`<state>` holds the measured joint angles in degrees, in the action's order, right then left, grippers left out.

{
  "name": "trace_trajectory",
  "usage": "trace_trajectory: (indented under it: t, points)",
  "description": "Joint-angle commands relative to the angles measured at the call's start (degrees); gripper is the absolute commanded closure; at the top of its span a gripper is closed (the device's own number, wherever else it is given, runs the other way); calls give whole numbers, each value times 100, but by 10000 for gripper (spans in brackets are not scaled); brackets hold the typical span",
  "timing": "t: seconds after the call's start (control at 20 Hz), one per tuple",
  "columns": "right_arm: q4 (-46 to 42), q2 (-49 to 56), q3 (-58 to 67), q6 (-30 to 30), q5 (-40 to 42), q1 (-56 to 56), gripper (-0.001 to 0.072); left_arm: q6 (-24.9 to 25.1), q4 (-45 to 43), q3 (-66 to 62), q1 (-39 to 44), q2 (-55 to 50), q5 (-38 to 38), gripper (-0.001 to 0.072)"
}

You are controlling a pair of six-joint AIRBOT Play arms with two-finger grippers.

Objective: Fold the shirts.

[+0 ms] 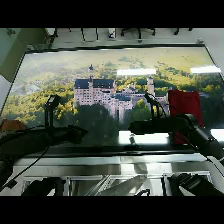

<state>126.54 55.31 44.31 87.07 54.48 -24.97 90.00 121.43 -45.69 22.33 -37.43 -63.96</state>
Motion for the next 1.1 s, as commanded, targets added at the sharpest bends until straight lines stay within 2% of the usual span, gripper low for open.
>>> trace_trajectory:
  t: [0.0,0.1,0.25,0.3,0.35,0.45,0.5,0.6,0.75,0.9,1.05]
  points:
    - [17,50,-4,-4,-9,-22,690,-13,-68,13,11,186,2,691]
    - [17,50,-4,-4,-9,-22,690,-175,-623,0,-4,181,-140,691]
    - [17,50,-4,-4,-9,-22,690,-1281,-2817,2,-455,181,-763,686]
    - [17,50,-4,-4,-9,-22,690,-1405,-3580,2,-750,168,-997,440]
    - [17,50,-4,-4,-9,-22,690,-1423,-4284,4,-1082,116,-1165,-9]
    - [17,50,-4,-4,-9,-22,690,-1445,-5294,44,-2002,-164,-1270,14]
    - [17,50,-4,-4,-9,-22,690,-1443,-5460,127,-2498,-339,-1213,15]
    - [17,52,-4,-4,-9,-22,690,-1440,-5431,339,-3578,-835,-951,14]
    - [17,55,-4,-4,-9,-22,690,-1440,-5427,684,-4892,-1685,-116,14]
    - [15,55,-4,-4,-31,-22,690,-1440,-5427,638,-5700,-2559,525,14]
    - [11,72,-4,0,-149,-22,690,-1440,-5427,249,-6037,-3370,667,15]
